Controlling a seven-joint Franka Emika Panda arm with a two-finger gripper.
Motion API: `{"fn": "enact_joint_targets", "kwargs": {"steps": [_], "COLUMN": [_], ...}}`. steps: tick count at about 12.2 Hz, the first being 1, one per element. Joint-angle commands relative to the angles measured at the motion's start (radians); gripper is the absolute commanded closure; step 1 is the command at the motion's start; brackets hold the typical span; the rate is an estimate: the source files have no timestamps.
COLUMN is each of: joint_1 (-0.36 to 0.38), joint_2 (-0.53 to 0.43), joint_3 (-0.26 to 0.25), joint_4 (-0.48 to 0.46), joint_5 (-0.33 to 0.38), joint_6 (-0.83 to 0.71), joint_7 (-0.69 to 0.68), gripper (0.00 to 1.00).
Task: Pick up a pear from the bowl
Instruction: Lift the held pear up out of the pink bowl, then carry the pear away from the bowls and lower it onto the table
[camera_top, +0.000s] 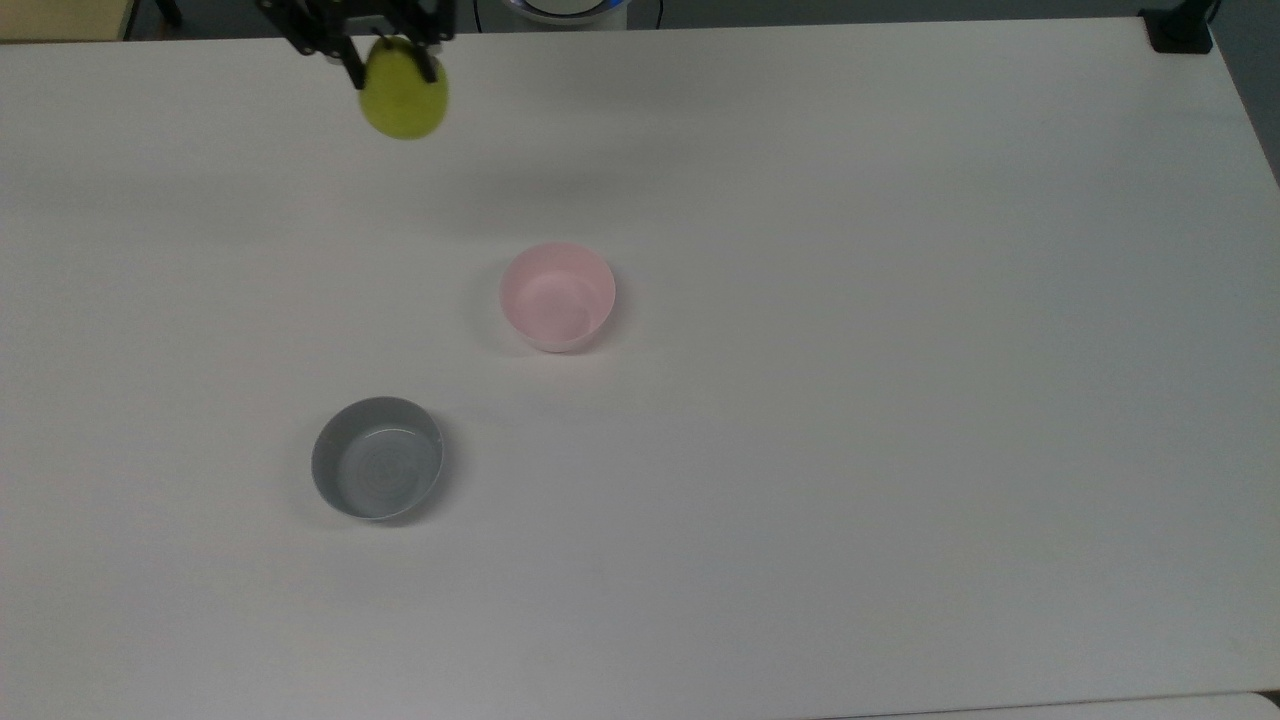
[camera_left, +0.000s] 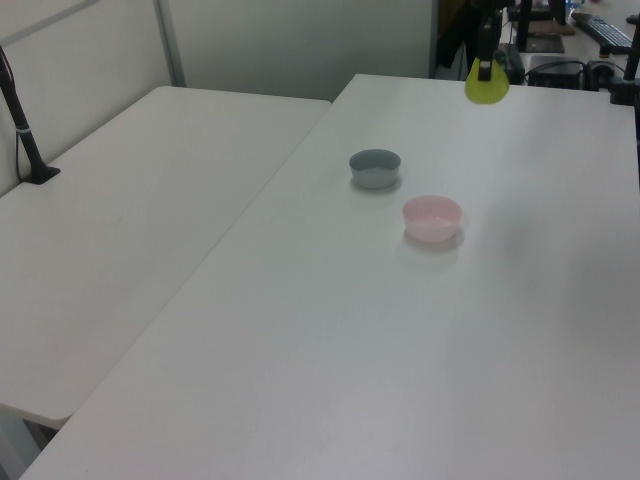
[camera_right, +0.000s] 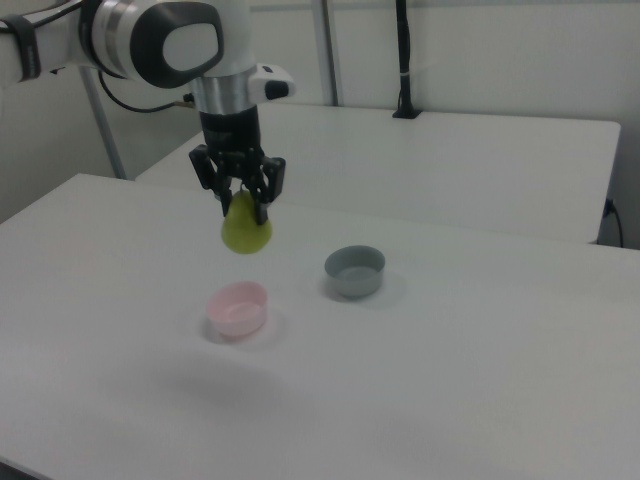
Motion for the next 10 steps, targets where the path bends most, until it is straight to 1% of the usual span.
{"fn": "enact_joint_targets", "kwargs": {"steps": [1, 2, 3, 4, 6, 9, 10], "joint_1": [-0.022, -0.030, -0.047, -0.068, -0.123, -0.149, -0.159], "joint_2": [-0.016, -0.013, -0.005, 0.006, 0.041, 0.113, 0.148], "joint_3": [-0.079, -0.096, -0.117, -0.127, -0.127, -0.134, -0.134], "joint_4": [-0.002, -0.005, -0.020, -0.050, -0.097, -0.104, -0.104], "joint_5": [0.008, 0.006, 0.006, 0.008, 0.008, 0.025, 0.046], "joint_6": [0.038, 0.064, 0.125, 0.183, 0.282, 0.339, 0.362], "joint_7": [-0.106, -0.108, -0.115, -0.153, -0.206, -0.238, -0.240], "gripper": [1.00, 1.00, 1.00, 1.00, 1.00, 1.00, 1.00]}}
